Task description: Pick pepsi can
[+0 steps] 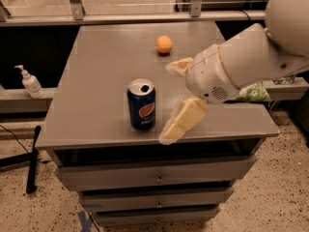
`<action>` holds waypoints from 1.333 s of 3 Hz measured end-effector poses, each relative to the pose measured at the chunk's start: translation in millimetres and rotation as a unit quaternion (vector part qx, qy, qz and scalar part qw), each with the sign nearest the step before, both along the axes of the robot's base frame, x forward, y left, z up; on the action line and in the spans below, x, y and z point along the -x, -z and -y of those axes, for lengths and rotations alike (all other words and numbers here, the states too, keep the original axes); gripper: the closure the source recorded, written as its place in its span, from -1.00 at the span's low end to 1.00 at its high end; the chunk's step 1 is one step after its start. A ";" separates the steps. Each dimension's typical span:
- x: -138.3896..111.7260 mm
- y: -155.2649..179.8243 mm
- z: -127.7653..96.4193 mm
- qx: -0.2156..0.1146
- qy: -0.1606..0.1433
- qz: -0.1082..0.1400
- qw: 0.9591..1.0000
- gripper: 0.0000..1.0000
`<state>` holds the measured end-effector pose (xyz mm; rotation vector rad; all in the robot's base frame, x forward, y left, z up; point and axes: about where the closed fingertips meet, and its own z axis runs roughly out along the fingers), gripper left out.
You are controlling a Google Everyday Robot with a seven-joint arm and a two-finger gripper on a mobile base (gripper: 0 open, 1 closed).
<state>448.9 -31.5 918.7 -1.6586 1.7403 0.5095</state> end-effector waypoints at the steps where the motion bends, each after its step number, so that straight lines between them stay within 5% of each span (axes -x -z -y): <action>1: -10.3 1.7 -59.8 -0.079 -0.037 0.009 0.996 -1.00; 2: -23.0 11.0 -90.5 -0.130 -0.049 0.010 0.990 -1.00; 4: -57.0 33.0 -83.8 -0.159 -0.031 0.017 0.987 -1.00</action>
Offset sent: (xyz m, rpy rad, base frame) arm 0.0430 0.1205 -0.0253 0.3888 -0.0169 0.1118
